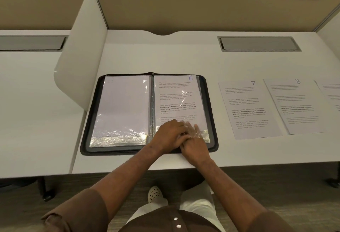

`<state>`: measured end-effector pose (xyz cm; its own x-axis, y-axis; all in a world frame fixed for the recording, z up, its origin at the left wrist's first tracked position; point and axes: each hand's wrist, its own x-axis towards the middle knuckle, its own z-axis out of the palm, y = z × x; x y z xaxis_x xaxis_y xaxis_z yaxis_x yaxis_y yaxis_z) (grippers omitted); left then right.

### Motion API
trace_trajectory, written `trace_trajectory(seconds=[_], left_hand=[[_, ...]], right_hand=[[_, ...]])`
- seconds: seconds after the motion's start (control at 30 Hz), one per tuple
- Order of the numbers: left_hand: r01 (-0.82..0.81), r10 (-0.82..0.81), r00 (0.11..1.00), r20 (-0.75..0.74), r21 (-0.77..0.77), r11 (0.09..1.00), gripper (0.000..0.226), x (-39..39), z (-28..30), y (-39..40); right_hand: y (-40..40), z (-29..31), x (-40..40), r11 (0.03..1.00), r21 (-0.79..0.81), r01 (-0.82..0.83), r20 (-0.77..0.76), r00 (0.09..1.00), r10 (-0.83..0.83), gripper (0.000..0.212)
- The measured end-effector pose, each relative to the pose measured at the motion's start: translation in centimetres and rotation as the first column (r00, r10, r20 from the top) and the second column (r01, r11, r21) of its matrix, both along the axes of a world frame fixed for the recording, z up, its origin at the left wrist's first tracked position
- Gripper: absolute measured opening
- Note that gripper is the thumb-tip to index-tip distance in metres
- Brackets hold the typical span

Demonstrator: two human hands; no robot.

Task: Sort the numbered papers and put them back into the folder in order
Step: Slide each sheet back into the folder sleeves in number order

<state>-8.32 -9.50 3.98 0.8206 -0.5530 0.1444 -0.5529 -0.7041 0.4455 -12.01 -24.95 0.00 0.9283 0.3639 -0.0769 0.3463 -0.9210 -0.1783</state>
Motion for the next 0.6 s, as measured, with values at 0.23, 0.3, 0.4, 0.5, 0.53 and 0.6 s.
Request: trace_trajectory(seconds=[0.23,0.3,0.4,0.5,0.53,0.6], left_hand=[[-0.223,0.223,0.974,0.044,0.013,0.975,0.057,0.7,-3.0,1.2],[-0.258,0.259,0.966,0.002,0.094,0.962,0.067,0.7,-3.8,1.2],[-0.265,0.276,0.960,-0.042,0.173,0.948,0.072,0.8,-4.4,0.3],[-0.244,0.264,0.962,-0.073,0.210,0.947,0.072,1.1,-4.2,-1.5],[-0.237,0.259,0.963,-0.081,0.215,0.948,0.072,1.2,-4.0,-2.3],[-0.224,0.252,0.962,-0.103,0.231,0.947,0.072,1.5,-3.7,-3.8]], right_hand=[[-0.7,2.1,-2.9,0.983,0.173,0.066,0.085,0.993,-0.081,0.045],[-1.9,2.9,-4.1,0.968,0.238,0.072,0.112,0.989,-0.101,0.037],[-3.7,4.0,-4.7,0.920,0.368,0.136,0.074,0.982,-0.175,0.029],[-4.8,4.8,-3.5,0.881,0.420,0.218,0.061,0.962,-0.267,0.025],[-5.1,4.9,-2.9,0.874,0.427,0.233,0.060,0.957,-0.284,0.025],[-5.6,5.0,-1.5,0.867,0.428,0.254,0.059,0.950,-0.308,0.023]])
